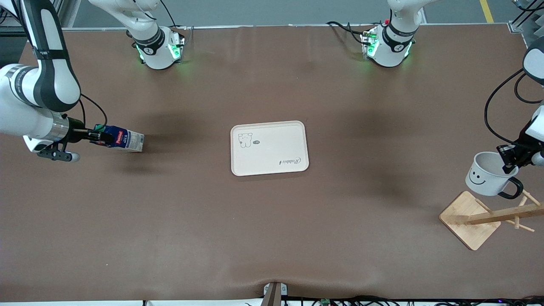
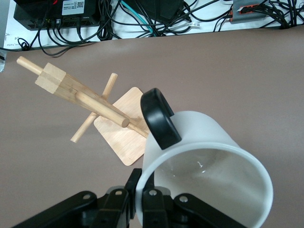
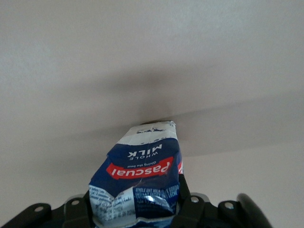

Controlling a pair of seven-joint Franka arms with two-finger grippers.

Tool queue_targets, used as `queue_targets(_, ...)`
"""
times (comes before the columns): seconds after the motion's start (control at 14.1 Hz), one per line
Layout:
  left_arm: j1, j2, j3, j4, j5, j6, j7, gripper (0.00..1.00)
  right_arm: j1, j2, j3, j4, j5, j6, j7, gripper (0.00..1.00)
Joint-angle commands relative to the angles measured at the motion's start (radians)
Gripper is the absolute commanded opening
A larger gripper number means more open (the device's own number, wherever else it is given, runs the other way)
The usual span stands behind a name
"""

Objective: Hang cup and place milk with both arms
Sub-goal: 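Lower the milk carton onto the table with the right gripper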

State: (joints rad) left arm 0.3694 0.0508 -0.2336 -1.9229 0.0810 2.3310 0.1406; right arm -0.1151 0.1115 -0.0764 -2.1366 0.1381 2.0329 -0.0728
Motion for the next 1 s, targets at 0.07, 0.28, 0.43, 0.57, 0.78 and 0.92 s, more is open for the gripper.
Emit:
queue_targets(0.07,0.011,-0.025,-0.007,-0.022,-0.020,-0.002,0.030,0.00,-0.026,-0.024,0.018,-0.045,-0.006,0.036,-0.013,0.00)
queue_targets(0.28,0.011,-0.020,-0.007,-0.021,-0.020,-0.001,0.028,0.00,-0.031,-0.024,0.018,-0.062,-0.008,0.058,-0.025,0.75)
queue_targets(0.43,0.011,-0.019,-0.007,-0.021,-0.020,-0.001,0.028,0.00,-0.029,-0.022,0.018,-0.063,-0.009,0.049,-0.025,0.84)
queue_targets(0.57,0.011,-0.020,-0.007,-0.022,-0.020,-0.002,0.027,0.00,-0.029,-0.019,0.018,-0.063,-0.009,0.047,-0.025,0.97)
queue_targets(0.78,0.011,-0.020,-0.007,-0.022,-0.020,-0.005,0.028,0.00,-0.029,-0.021,0.018,-0.063,-0.009,0.043,-0.024,1.00)
queue_targets(0.92,0.014,-0.017,-0.007,-0.021,-0.020,-0.004,0.037,0.00,-0.028,-0.015,0.018,-0.063,-0.009,0.043,-0.022,1.00)
